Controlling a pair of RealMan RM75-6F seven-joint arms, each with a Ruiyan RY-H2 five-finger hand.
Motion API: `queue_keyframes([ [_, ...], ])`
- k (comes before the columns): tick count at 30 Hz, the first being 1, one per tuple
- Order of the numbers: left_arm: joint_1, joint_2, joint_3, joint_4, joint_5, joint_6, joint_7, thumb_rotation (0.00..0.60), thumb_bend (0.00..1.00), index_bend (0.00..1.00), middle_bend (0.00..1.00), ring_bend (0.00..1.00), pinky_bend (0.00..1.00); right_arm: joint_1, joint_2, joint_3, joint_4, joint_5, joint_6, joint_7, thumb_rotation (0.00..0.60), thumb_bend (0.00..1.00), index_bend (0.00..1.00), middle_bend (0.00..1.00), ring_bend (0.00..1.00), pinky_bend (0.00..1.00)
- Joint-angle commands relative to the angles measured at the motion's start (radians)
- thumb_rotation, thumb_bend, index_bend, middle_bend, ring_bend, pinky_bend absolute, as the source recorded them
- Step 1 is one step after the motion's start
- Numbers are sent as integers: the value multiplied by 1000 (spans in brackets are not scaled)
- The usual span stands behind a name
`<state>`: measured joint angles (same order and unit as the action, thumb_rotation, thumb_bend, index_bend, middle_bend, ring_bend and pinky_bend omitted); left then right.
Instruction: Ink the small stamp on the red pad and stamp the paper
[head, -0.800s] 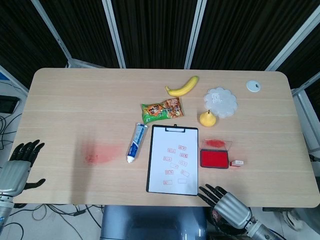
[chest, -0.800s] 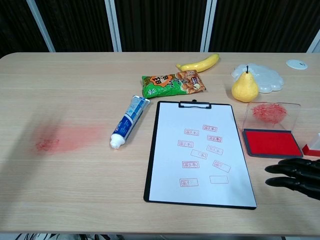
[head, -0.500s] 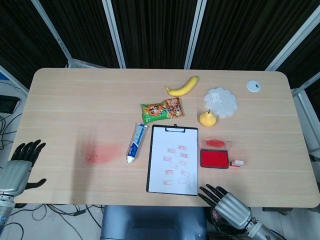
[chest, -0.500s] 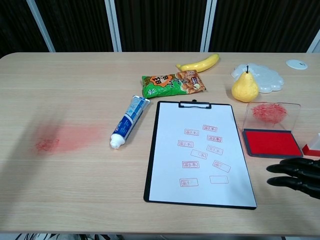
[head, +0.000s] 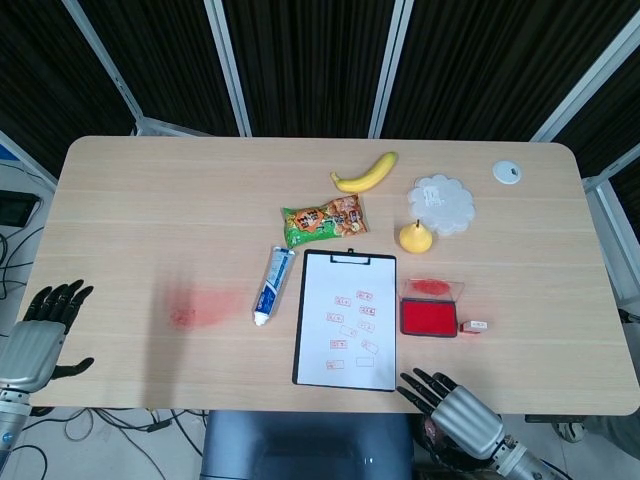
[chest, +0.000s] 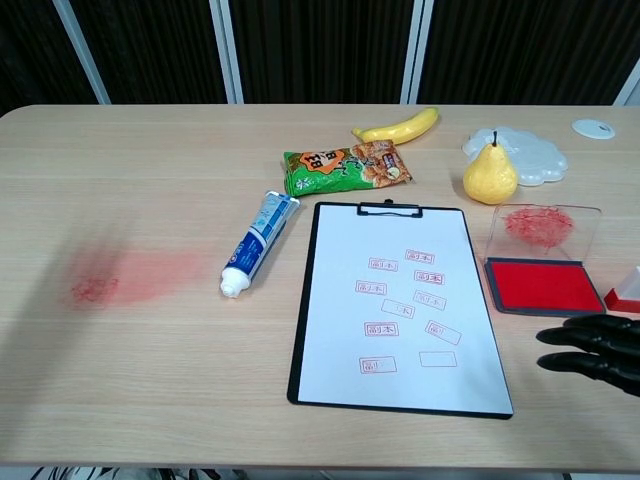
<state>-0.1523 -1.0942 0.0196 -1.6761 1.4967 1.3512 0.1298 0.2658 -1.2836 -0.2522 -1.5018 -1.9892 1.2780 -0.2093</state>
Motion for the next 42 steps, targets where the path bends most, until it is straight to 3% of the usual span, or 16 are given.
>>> queue_keyframes([
  [1,1,0,0,0,0,2,-1,600,16,0,0,0,0,-1,0,1,-1,2,2,0,600,84,0,0,33,237],
  [19,-2,-3,-5,2,-13,-6,1,600,16,0,0,0,0,-1,-4,4,-3,5,13,-4,600,84,0,0,33,237],
  [25,-6,-2,-9,3,-27,-17,-3,600,16,0,0,0,0,10,-1,31,-35,36,-3,-16,600,85,0,0,44,238],
  [29,-7,0,-9,1,-33,-23,-9,600,16,0,0,0,0,27,-5,74,-64,94,-49,-52,600,85,0,0,97,277],
  [33,-12,3,-8,-5,-47,-41,0,600,16,0,0,0,0,51,-28,147,-84,188,-109,-126,600,93,0,2,238,400],
  [42,-18,11,-11,-25,-83,-66,15,600,16,0,0,0,0,83,-86,277,-85,456,-221,-234,600,136,0,65,423,590],
])
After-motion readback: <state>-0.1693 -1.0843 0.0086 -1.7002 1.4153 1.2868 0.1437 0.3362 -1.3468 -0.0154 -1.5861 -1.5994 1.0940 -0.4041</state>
